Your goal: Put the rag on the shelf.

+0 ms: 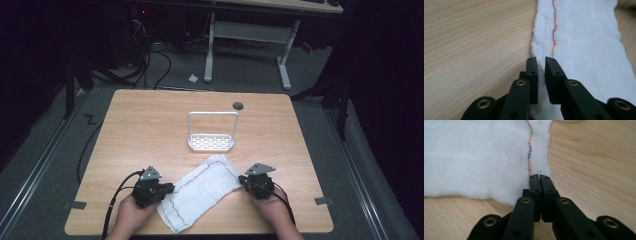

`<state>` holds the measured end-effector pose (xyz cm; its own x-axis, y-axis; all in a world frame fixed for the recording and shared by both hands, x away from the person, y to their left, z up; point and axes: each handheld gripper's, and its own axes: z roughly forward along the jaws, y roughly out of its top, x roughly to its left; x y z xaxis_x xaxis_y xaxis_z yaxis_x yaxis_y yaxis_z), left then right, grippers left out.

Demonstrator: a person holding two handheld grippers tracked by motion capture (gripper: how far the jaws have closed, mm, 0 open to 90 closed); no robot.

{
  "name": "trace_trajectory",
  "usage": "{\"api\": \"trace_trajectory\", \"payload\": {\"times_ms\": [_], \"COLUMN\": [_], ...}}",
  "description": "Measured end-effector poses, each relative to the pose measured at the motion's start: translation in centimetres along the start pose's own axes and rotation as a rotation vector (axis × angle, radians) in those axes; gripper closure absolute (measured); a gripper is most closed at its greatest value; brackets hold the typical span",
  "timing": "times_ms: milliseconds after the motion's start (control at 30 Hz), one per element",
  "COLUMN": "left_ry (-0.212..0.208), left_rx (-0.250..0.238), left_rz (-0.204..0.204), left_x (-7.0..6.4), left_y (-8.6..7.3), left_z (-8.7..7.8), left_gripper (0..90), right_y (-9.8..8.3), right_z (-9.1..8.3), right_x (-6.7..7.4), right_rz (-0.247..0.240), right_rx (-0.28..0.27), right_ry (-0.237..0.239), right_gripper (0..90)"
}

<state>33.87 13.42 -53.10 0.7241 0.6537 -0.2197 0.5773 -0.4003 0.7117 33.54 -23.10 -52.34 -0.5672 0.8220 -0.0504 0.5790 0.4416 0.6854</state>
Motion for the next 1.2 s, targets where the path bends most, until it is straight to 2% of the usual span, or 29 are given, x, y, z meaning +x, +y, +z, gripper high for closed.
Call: {"api": "trace_trajectory", "payload": {"times_ms": [67, 100, 133, 167, 200, 233, 267, 333, 367, 400, 433, 467, 500, 533, 633, 667, 800, 833, 867, 900, 933, 967, 1033, 1100, 1133, 1167, 1200], "left_ry": [-0.015, -0.037, -0.067, -0.083, -0.090, -0.069, -0.030, -0.025, -0.025, -0.009, -0.008, -0.008, -0.036, -0.042, -0.041, -0.066, -0.110, -0.110, -0.152, -0.152, -0.205, -0.231, -0.252, -0.252, -0.234, -0.180, -0.146], "left_rx": [0.006, 0.012, 0.022, 0.029, 0.031, 0.019, -0.027, -0.074, -0.074, -0.050, -0.023, -0.023, -0.001, 0.026, 0.022, 0.023, 0.031, 0.031, 0.046, 0.046, 0.059, 0.062, 0.065, 0.055, 0.037, 0.001, -0.017], "left_rz": [-0.001, 0.000, -0.007, -0.001, 0.014, 0.041, 0.045, 0.022, 0.022, 0.062, 0.079, 0.079, 0.070, 0.084, 0.106, 0.088, 0.114, 0.114, 0.137, 0.137, 0.151, 0.153, 0.150, 0.141, 0.129, 0.082, 0.067], "left_x": [-0.3, -0.7, -1.2, -1.5, -1.8, -2.0, -1.8, -1.2, -1.2, -1.4, -1.5, -1.5, -1.4, -1.5, -1.9, -2.1, -3.8, -3.8, -5.2, -5.2, -6.5, -6.9, -7.3, -7.1, -6.7, -5.5, -4.8], "left_y": [-0.1, -0.3, -0.5, -0.6, -0.7, -0.6, 0.1, 1.5, 1.5, 2.6, 3.0, 3.0, 3.3, 3.2, 2.9, 2.7, 1.9, 1.9, 1.6, 1.6, 1.4, 1.2, 1.4, 1.5, 1.8, 2.5, 3.1], "left_z": [0.0, -0.1, -0.2, -0.3, -0.4, -0.6, -0.9, -0.6, -0.6, 0.6, 1.4, 1.4, 2.3, 3.2, 3.4, 3.2, 3.2, 3.2, 3.3, 3.3, 3.6, 3.8, 4.0, 4.0, 3.9, 4.0, 4.1], "left_gripper": [80.2, 80.2, 78.4, 75.7, 75.7, 73.6, 67.0, 69.2, 71.8, 73.7, 76.2, 76.7, 76.7, 80.6, 81.9, 82.2, 82.7, 82.7, 82.7, 82.7, 82.5, 82.2, 80.1, 76.0, 76.0, 71.2, 70.4], "right_y": [0.0, 0.0, 0.1, 0.2, 0.2, 0.2, 0.2, 0.3, 0.3, 0.4, 0.4, 0.4, 0.3, 0.3, 0.0, 0.0, -0.2, -0.3, -0.4, -0.5, -0.6, -0.7, -1.0, -1.1, -1.1, -1.1, -1.1], "right_z": [-0.3, -0.7, -1.2, -1.7, -1.7, -1.7, -1.5, -1.0, -1.0, -0.4, -0.2, -0.2, 0.1, 0.1, 0.0, 0.0, -0.3, -0.4, -0.5, -0.6, -0.7, -0.8, -1.0, -1.0, -0.9, -0.9, -1.0], "right_x": [0.1, 0.2, 0.5, 1.6, 1.6, 2.2, 3.5, 4.7, 4.7, 5.5, 5.7, 5.7, 5.9, 5.9, 5.5, 5.3, 4.6, 4.3, 4.0, 3.6, 3.2, 2.8, 2.2, 2.1, 2.1, 2.2, 2.3], "right_rz": [0.009, 0.016, 0.023, 0.014, 0.014, 0.002, -0.018, -0.055, -0.055, -0.071, -0.083, -0.083, -0.095, -0.092, -0.083, -0.079, -0.067, -0.067, -0.067, -0.061, -0.051, -0.040, -0.016, -0.002, -0.002, -0.007, -0.009], "right_rx": [-0.020, -0.044, -0.062, -0.082, -0.082, -0.084, -0.072, -0.053, -0.053, -0.035, -0.021, -0.021, -0.011, -0.007, -0.010, -0.009, 0.001, 0.002, 0.007, 0.011, 0.012, 0.015, 0.008, 0.003, 0.001, -0.001, -0.002], "right_ry": [0.012, 0.029, 0.052, 0.083, 0.083, 0.099, 0.137, 0.149, 0.149, 0.169, 0.164, 0.164, 0.151, 0.146, 0.145, 0.141, 0.120, 0.110, 0.102, 0.094, 0.090, 0.084, 0.089, 0.096, 0.096, 0.091, 0.089], "right_gripper": [88.2, 88.2, 88.1, 87.2, 87.2, 86.1, 83.5, 82.1, 82.1, 82.0, 82.2, 82.2, 82.6, 83.2, 83.4, 83.4, 83.8, 83.7, 83.7, 83.4, 83.3, 83.2, 83.2, 83.2, 83.1, 83.0, 83.0]}}
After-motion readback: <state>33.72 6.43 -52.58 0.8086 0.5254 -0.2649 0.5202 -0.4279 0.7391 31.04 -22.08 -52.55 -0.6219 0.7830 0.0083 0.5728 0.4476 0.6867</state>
